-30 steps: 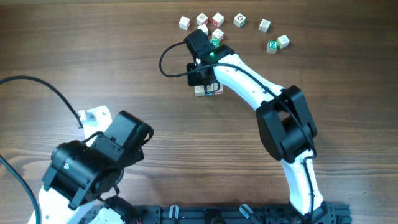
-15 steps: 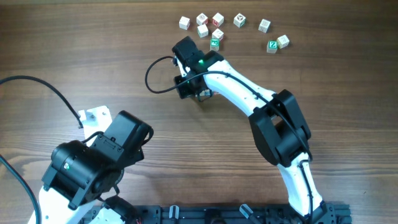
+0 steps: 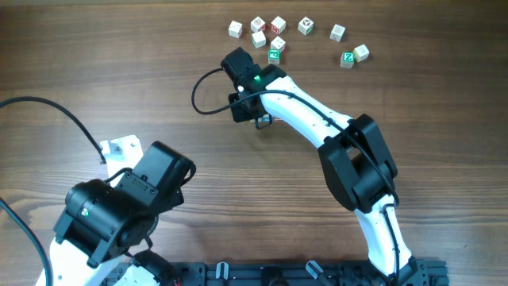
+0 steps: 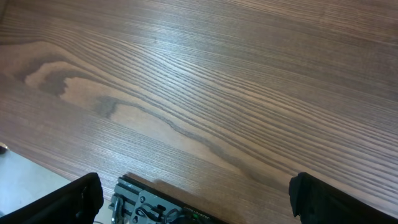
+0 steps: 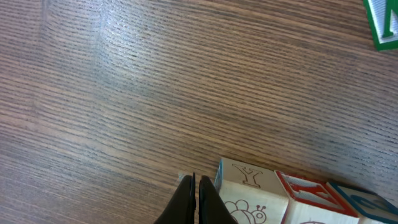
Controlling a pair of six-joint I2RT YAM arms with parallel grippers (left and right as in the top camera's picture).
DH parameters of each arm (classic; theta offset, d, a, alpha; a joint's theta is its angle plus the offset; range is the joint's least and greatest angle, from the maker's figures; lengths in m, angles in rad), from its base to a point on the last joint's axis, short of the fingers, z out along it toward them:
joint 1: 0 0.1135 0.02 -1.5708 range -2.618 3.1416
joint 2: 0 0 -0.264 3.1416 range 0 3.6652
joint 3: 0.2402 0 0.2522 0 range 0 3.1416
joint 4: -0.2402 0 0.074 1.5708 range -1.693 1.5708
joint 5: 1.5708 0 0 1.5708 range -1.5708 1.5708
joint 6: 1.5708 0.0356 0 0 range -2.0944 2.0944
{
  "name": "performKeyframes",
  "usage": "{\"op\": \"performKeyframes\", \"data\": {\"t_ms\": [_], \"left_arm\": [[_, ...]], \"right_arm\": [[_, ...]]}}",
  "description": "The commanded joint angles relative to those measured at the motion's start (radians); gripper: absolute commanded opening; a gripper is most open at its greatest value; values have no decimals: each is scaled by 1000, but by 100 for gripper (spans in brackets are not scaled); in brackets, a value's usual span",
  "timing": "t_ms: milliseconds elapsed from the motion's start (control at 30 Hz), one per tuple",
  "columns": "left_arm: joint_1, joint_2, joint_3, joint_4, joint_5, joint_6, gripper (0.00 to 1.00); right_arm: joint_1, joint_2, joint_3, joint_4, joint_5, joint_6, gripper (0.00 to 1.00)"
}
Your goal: Form a horizontal line
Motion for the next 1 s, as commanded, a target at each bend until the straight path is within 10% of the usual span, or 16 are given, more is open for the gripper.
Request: {"op": "performKeyframes", "data": {"t_ms": [0,967], "left_arm": [[5,-1,-4,0,-17,-10,100],[5,-1,-4,0,-17,-10,100]], "right_arm": [[-2,26,2,12,24,15,5],[-3,26,2,26,78,48,5]]}}
